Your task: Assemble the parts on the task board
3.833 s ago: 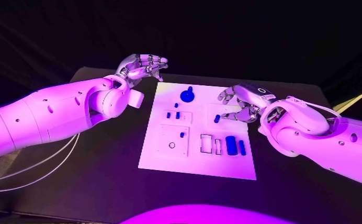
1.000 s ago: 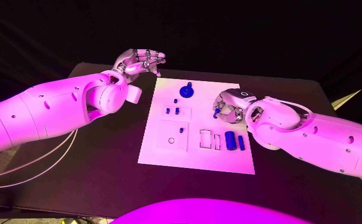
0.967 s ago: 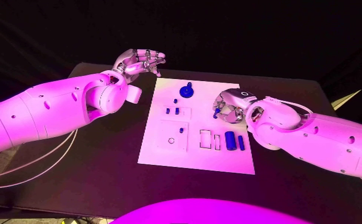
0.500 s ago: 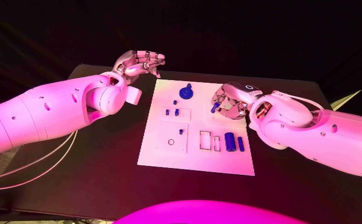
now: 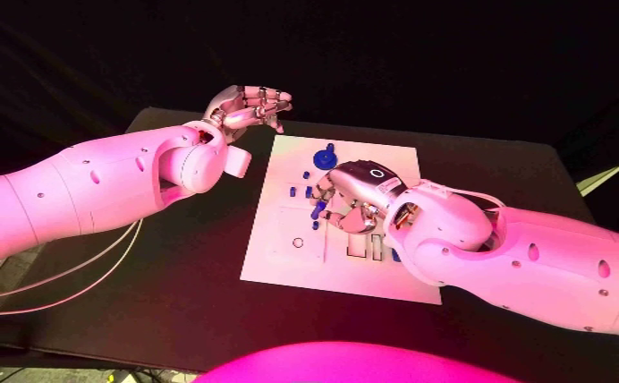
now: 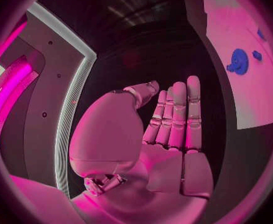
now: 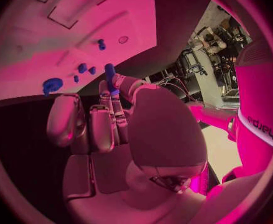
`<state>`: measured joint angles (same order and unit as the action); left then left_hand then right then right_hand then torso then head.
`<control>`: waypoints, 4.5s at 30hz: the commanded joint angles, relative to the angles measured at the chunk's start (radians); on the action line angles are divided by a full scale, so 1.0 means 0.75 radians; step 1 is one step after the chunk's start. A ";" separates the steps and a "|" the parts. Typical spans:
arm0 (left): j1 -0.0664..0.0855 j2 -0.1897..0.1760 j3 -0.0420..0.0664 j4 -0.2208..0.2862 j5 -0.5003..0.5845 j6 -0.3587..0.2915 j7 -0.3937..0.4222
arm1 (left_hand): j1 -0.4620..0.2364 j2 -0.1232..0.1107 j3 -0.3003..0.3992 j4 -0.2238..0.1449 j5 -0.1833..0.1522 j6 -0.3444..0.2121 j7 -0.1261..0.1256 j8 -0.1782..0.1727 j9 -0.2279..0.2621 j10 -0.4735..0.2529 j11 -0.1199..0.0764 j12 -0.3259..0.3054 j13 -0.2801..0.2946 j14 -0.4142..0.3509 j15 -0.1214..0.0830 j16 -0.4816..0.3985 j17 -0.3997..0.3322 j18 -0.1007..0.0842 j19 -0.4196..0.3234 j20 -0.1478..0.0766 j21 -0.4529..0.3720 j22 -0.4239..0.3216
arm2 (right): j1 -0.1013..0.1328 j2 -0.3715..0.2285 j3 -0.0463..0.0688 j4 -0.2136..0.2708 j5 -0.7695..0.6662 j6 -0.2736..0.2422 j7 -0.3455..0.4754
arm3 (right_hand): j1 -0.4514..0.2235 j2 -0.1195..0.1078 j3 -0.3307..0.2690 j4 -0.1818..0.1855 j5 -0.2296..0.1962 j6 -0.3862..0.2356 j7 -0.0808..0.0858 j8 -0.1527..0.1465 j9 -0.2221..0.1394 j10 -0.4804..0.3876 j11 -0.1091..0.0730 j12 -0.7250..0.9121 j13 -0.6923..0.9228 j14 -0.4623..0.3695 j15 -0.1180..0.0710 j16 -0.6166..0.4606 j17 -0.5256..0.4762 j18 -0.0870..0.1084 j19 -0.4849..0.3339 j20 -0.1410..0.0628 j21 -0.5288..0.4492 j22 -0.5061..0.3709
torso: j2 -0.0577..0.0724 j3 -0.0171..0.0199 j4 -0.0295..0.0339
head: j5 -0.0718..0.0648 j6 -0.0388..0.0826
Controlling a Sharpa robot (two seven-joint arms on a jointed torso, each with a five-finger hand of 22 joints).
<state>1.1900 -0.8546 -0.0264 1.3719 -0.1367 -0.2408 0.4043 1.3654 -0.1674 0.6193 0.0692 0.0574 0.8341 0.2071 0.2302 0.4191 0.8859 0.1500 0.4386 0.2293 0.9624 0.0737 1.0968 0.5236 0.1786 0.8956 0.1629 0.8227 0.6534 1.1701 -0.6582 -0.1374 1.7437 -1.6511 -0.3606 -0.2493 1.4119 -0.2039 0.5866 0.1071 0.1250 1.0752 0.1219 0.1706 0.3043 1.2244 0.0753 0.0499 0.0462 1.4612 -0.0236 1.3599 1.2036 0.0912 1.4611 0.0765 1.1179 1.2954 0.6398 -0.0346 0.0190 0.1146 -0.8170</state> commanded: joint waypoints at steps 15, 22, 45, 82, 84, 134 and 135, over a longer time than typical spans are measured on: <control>0.001 0.011 0.001 0.004 0.000 0.007 -0.003 | 0.010 0.000 -0.051 0.011 -0.005 -0.014 0.005 0.028 0.000 -0.021 -0.002 0.020 -0.015 -0.012 0.003 -0.014 -0.018 0.007 0.021 0.007 -0.012 -0.015 | -0.118 0.145 -0.013 -0.119 -0.053 0.000 0.035 | -0.046 0.039 0.076 -0.040 0.017 0.027 -0.002 0.082 0.068 0.114 -0.030 0.019 0.032 0.055 -0.007 0.016 0.004 -0.029 0.072 -0.009 0.021 0.203 | 0.002 0.0005 0.0005 | 0.038 -0.013; 0.001 0.012 0.001 0.005 0.000 0.009 -0.004 | 0.011 0.000 -0.051 0.011 -0.006 -0.015 0.005 0.030 -0.001 -0.022 -0.002 0.023 -0.016 -0.012 0.003 -0.014 -0.019 0.007 0.021 0.007 -0.012 -0.015 | -0.133 0.165 -0.016 -0.152 -0.058 0.005 0.036 | -0.046 0.039 0.076 -0.040 0.017 0.027 -0.002 0.082 0.068 0.114 -0.030 0.019 0.032 0.055 -0.007 0.016 0.004 -0.029 0.072 -0.009 0.021 0.203 | 0.002 0.0000 0.0004 | 0.040 -0.020; 0.001 0.010 0.001 0.005 0.000 0.008 -0.005 | 0.011 0.000 -0.051 0.011 -0.006 -0.015 0.005 0.030 -0.001 -0.022 -0.002 0.023 -0.016 -0.012 0.003 -0.014 -0.019 0.007 0.021 0.007 -0.012 -0.015 | -0.142 0.189 -0.025 -0.190 -0.101 0.050 0.017 | -0.049 0.040 0.079 -0.043 0.017 0.025 -0.001 0.083 0.070 0.113 -0.030 0.018 0.032 0.054 -0.006 0.016 0.004 -0.029 0.072 -0.009 0.018 0.203 | 0.001 -0.0006 -0.0005 | 0.043 -0.029; 0.002 0.006 0.001 0.005 0.000 0.003 -0.008 | 0.011 0.001 -0.052 0.012 -0.005 -0.016 0.005 0.033 -0.001 -0.024 -0.002 0.026 -0.017 -0.012 0.003 -0.013 -0.020 0.007 0.022 0.007 -0.013 -0.016 | -0.147 0.178 -0.034 -0.184 -0.067 0.016 0.054 | 0.029 -0.003 -0.539 0.073 0.037 -0.237 0.040 -0.114 -0.027 -0.396 0.063 0.034 0.025 0.010 0.068 -0.070 -0.147 0.022 0.014 0.052 -0.363 0.078 | 0.001 0.0001 -0.0007 | 0.040 -0.031; 0.002 0.005 0.001 0.005 0.000 0.003 -0.008 | 0.011 0.001 -0.052 0.012 -0.005 -0.016 0.005 0.033 -0.001 -0.024 -0.002 0.026 -0.017 -0.012 0.003 -0.013 -0.020 0.007 0.022 0.007 -0.013 -0.016 | -0.147 0.166 -0.034 -0.174 -0.062 0.011 0.058 | 0.127 -0.034 -0.619 0.226 0.044 -0.252 0.037 -0.128 -0.041 -0.436 0.071 0.036 0.025 0.002 0.074 -0.078 -0.164 0.026 0.011 0.057 -0.401 0.061 | 0.000 -0.0001 -0.0011 | 0.040 -0.031; -0.001 -0.024 0.000 0.032 0.001 0.002 -0.010 | 0.014 0.002 -0.051 0.011 -0.005 -0.016 0.004 0.036 -0.001 -0.025 -0.003 0.028 -0.017 -0.012 0.003 -0.013 -0.020 0.007 0.023 0.007 -0.014 -0.016 | -0.034 -0.495 -0.038 0.140 0.544 -0.038 -0.383 | -0.223 0.116 -0.985 0.249 0.024 -0.168 -0.048 0.257 0.544 0.293 -0.087 1.707 1.792 0.135 -0.047 0.255 0.435 -0.074 0.109 -0.044 0.323 0.305 | -0.017 0.0012 -0.0436 | -0.137 -0.015; -0.001 -0.024 0.000 0.033 0.001 0.002 -0.010 | 0.014 0.002 -0.051 0.011 -0.005 -0.016 0.004 0.036 -0.001 -0.025 -0.003 0.028 -0.017 -0.012 0.003 -0.013 -0.020 0.007 0.023 0.007 -0.014 -0.016 | -0.041 -0.486 -0.039 0.137 0.538 -0.040 -0.387 | -0.224 0.117 -0.989 0.249 0.024 -0.173 -0.048 0.260 0.555 0.310 -0.087 1.745 1.821 0.139 -0.046 0.265 0.454 -0.078 0.111 -0.045 0.342 0.309 | -0.017 0.0013 -0.0453 | -0.135 -0.016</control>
<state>1.1889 -0.8734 -0.0271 1.3931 -0.1363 -0.2423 0.3962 1.3654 -0.1674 0.6193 0.0692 0.0574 0.8340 0.2071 0.2386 0.4191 0.8858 0.1500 0.4455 0.2283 0.9624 0.0737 1.0968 0.5191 0.1784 0.8957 0.1629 0.8227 0.6529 1.1438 -1.0267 -0.1663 1.8482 -1.2388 -0.3893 -0.5343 1.2569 -0.1197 -0.1049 0.2884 0.1429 0.9960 0.0883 0.3470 0.7097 1.3717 0.0203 1.3550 1.2912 1.4600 -0.0472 1.5459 1.2920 0.0593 1.4593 0.0533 1.3618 1.2955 0.6260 -0.0338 -0.0135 0.0100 -0.8272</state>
